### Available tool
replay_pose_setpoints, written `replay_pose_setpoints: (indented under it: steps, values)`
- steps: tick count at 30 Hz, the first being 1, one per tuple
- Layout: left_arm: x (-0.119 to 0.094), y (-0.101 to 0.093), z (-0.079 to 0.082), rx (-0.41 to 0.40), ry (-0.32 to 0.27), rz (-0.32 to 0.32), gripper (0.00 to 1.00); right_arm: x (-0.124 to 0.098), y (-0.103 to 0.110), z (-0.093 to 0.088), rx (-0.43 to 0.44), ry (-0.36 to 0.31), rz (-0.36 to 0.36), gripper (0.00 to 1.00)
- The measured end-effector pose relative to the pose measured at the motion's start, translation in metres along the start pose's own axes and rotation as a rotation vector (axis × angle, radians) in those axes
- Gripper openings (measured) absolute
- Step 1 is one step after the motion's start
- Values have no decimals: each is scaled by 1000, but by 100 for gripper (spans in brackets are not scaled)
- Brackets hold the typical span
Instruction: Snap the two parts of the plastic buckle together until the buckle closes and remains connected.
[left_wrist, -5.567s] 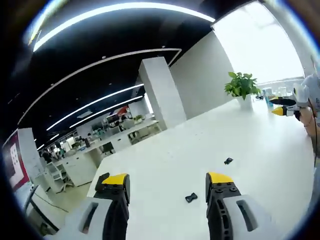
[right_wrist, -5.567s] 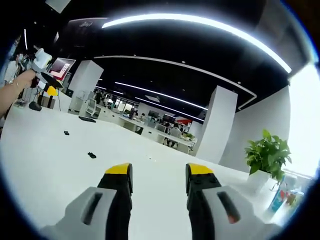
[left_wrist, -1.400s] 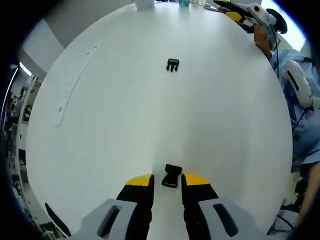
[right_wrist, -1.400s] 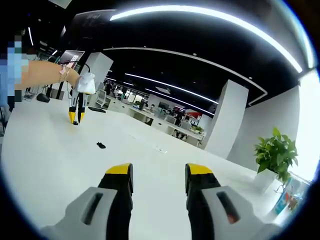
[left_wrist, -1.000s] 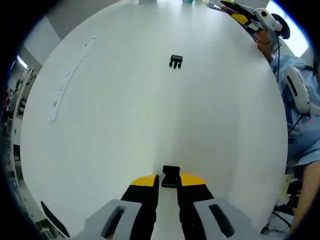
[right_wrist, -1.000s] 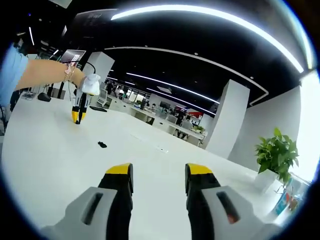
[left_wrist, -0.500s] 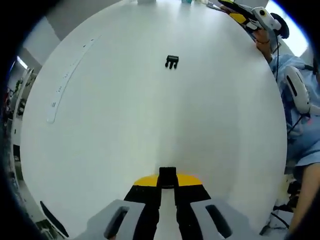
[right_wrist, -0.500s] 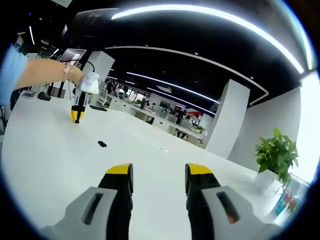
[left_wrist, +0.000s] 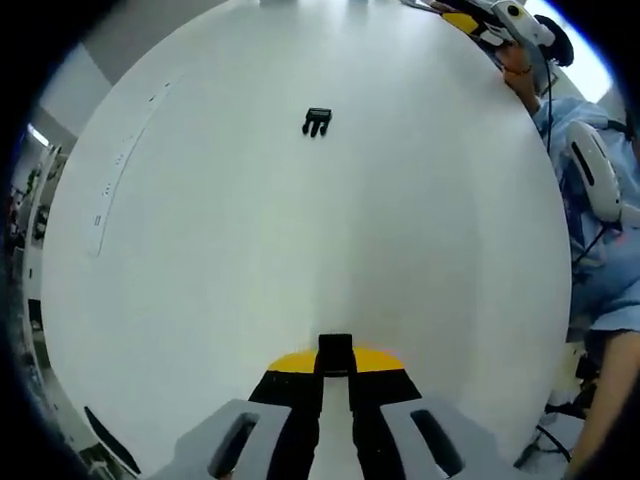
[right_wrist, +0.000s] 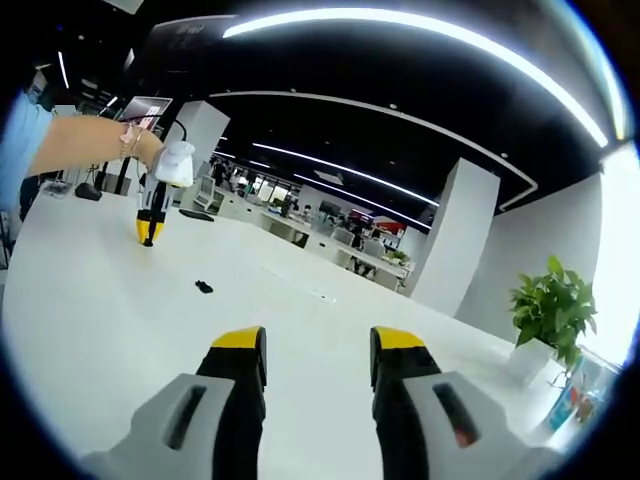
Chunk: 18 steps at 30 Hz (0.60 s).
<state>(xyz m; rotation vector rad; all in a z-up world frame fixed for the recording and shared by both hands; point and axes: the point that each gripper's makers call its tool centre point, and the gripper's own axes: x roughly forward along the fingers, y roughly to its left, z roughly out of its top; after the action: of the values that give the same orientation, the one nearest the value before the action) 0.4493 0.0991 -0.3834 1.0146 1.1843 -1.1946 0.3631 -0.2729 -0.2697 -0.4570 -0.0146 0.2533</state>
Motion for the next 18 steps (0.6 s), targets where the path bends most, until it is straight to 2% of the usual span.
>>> replay_pose_setpoints:
  steps: [18]
  values:
    - [0, -34, 0, 13, 8, -13, 8, 1, 3, -2, -5, 10, 14, 41]
